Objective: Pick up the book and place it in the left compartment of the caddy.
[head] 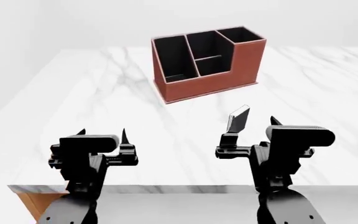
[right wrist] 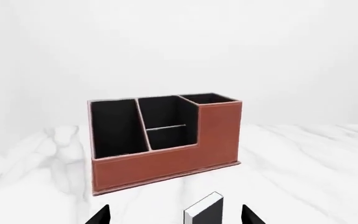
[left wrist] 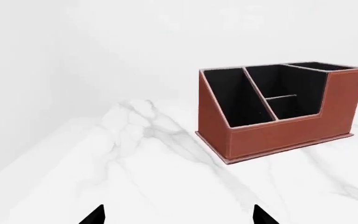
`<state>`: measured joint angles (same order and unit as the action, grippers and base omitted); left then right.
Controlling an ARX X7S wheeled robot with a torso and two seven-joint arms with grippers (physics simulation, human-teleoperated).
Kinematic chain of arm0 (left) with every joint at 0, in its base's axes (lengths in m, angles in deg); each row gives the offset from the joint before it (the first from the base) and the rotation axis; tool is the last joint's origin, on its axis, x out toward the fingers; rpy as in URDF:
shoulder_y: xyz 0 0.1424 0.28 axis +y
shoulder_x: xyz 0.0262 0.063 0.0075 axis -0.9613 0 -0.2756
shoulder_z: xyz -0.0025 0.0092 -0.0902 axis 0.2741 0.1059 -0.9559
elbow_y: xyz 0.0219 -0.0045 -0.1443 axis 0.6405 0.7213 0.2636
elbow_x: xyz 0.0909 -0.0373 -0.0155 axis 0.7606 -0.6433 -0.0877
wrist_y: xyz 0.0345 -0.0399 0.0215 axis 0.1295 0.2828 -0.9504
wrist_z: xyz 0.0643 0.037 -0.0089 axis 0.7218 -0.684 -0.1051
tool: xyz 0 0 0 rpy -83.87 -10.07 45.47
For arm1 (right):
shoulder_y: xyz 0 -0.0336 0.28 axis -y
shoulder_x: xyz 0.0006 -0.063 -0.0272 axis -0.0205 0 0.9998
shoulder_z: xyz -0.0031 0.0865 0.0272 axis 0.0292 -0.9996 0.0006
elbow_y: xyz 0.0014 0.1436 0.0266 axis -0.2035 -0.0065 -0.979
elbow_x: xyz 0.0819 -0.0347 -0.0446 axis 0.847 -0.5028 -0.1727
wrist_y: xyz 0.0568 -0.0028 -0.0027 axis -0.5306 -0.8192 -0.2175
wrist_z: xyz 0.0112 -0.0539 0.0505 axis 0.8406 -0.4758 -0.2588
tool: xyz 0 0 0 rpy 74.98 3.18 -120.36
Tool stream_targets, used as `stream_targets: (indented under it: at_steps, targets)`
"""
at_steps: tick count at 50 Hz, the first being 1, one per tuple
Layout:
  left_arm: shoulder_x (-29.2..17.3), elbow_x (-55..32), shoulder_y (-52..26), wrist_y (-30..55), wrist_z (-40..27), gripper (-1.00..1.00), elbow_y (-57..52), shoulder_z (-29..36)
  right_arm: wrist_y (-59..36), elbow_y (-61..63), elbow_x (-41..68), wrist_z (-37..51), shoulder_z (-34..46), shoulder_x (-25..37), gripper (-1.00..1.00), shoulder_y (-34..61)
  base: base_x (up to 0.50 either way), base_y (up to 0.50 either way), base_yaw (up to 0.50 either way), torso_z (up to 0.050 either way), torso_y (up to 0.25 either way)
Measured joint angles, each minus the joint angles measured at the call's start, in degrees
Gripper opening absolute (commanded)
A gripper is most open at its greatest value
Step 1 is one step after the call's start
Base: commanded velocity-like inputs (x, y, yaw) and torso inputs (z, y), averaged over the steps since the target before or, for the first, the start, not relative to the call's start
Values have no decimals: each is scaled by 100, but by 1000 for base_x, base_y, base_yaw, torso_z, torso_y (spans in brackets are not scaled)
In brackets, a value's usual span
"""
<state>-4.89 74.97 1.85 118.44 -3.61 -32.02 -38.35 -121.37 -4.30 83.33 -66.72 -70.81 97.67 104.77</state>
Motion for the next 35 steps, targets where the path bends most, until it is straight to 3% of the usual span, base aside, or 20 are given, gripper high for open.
stream_targets:
  at_steps: [6, 13, 35]
  targets:
    - [-178, -207, -470, 994, -114, 100, -848, -161, -1293, 719, 257, 62, -141, 92, 100, 765, 500, 18, 0, 0, 0]
    - [-281, -323, -715, 1501, -185, 100, -1291, -212, -2026, 1137, 365, 155, -226, 154, 100, 1196, 499, 231, 0, 0, 0]
    - [-444, -373, -853, 1818, -289, 100, -1601, -229, -2427, 1357, 577, 182, -210, 210, 100, 1426, 500, 186, 0, 0, 1]
